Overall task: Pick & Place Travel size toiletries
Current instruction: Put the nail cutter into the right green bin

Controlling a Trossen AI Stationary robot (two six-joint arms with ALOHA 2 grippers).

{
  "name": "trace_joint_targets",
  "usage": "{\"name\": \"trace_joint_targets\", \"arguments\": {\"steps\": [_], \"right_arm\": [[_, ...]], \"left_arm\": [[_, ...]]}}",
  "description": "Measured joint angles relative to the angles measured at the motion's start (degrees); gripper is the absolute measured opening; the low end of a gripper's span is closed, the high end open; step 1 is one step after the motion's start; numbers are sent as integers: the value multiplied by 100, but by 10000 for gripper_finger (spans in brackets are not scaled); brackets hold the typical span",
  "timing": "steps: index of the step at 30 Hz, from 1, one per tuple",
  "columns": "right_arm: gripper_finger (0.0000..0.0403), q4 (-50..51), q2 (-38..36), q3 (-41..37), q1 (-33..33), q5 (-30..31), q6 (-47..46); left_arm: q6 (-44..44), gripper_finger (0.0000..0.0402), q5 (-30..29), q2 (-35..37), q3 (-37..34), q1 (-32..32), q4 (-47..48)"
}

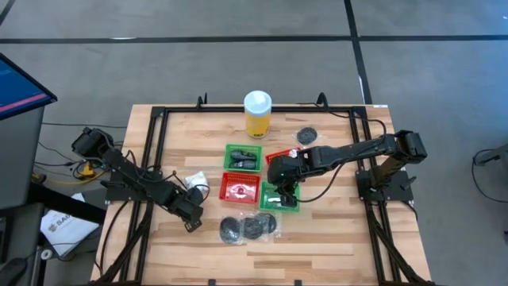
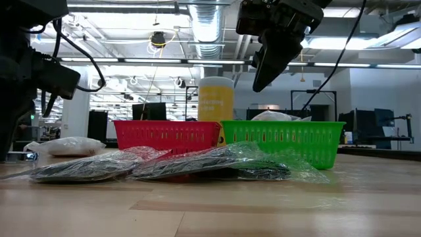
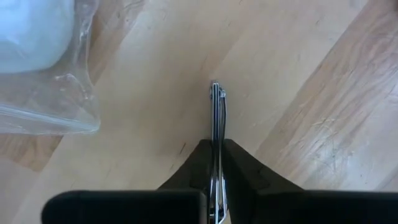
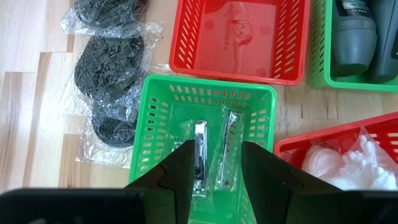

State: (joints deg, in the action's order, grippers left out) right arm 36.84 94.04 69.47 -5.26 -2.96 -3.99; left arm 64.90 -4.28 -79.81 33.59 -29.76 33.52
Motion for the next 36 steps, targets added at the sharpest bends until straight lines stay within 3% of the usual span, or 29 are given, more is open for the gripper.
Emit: {"name": "trace_joint_targets", "arguments": {"steps": [17,26,36], "right_arm": [[120,-157,0,0,0,0,-3],[120,-632,0,-2,0,0,-4],[120,-1710,0,-2,0,0,0]], "left_arm": [[-208,10,-396,390,414,4,109],[-652,8,-1387,1108,683,4,16],[-2291,8,-2639,1510,692,28,-1583]]}}
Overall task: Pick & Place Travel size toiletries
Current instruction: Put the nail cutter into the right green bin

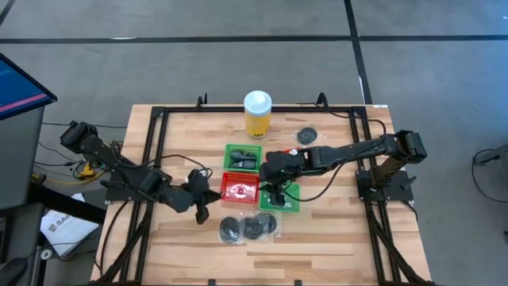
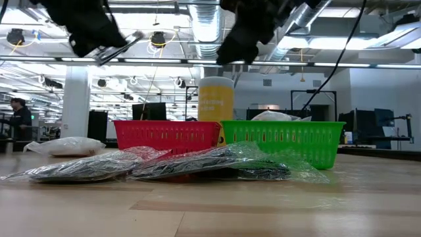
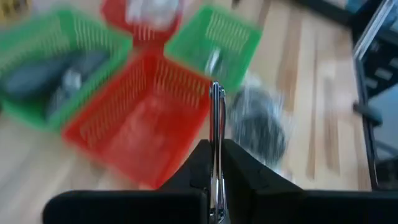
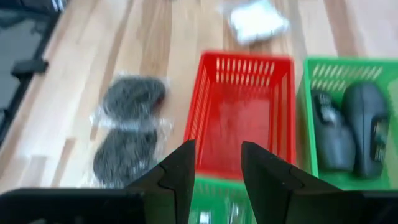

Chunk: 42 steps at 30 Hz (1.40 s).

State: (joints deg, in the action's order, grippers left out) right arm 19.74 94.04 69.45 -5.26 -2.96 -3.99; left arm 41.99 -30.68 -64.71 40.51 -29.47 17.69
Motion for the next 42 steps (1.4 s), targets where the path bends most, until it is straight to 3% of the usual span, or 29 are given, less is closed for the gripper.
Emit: {"name": "trace_joint_targets", "arguments": {"steps": [7,19,42], "right_arm": [[120,-881,0,-2,-22,-2,7],[120,-2412,0,-2,-79,-26,9],[120,-3439,0,0,-70,-24,254]], "left_arm": [[-1203,7,-765,7,0,55,-1046],[-2984,7,-857,9,0,418,-2413],[-3958,7,-720,-33,4,472,-3380]]}}
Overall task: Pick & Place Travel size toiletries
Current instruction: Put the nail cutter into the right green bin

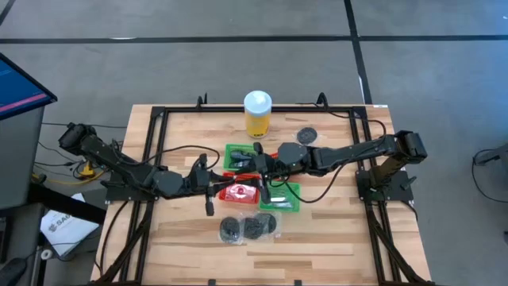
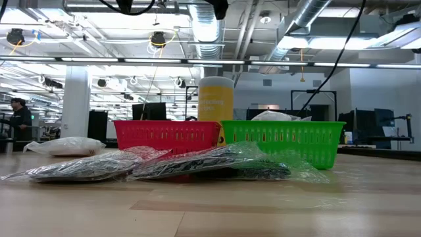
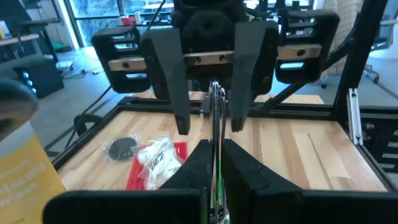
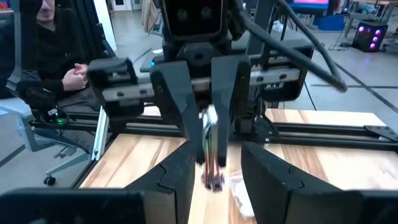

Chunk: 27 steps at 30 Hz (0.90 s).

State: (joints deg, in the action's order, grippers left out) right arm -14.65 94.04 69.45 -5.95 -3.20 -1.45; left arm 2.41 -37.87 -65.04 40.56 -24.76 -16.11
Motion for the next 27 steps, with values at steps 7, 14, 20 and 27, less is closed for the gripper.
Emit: {"name": "trace_joint_targets", "arguments": {"steps": [7,14,20,27], "right_arm": [[116,-226,0,-2,4,0,52],[94,-136,0,-1,2,0,57],[53,-43,0,-1,4,-1,141],[20,-12,0,3,2,-15,338]], "left_arm": [[-67,7,25,-261,2,115,-217],[-297,8,24,-411,0,160,-551],[-369,8,20,-395,0,160,-597],[-342,8,40,-395,0,160,-603]]}}
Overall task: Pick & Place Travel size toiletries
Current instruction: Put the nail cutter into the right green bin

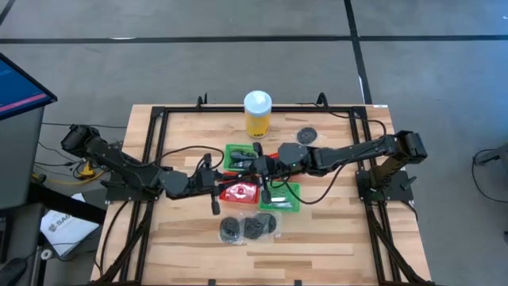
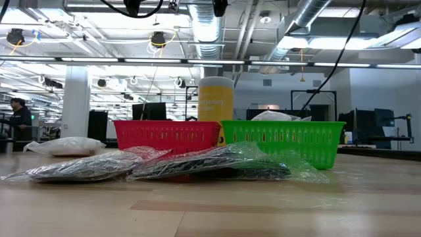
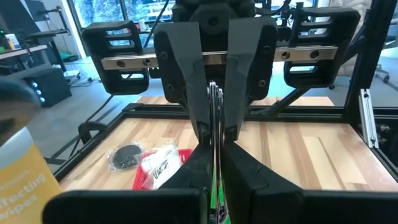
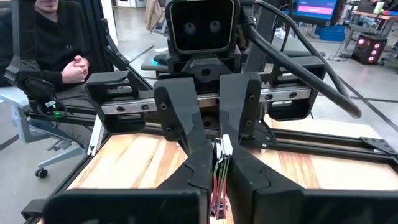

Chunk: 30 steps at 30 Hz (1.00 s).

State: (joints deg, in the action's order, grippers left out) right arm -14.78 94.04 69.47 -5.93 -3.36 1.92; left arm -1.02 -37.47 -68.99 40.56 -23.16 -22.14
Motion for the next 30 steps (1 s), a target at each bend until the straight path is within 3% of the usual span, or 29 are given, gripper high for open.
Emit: {"name": "trace_joint_targets", "arguments": {"steps": [6,14,19,30], "right_arm": [[11,78,-2,7,2,5,39],[11,352,-16,11,50,24,-16],[11,597,-26,17,49,22,-19],[11,2570,-154,-7,-2,43,-419]], "left_arm": [[-9,13,8,0,0,0,21],[-33,78,-30,-2,-9,0,83],[-28,98,-12,-2,-15,0,164],[-15,101,-26,9,4,-48,338]]}}
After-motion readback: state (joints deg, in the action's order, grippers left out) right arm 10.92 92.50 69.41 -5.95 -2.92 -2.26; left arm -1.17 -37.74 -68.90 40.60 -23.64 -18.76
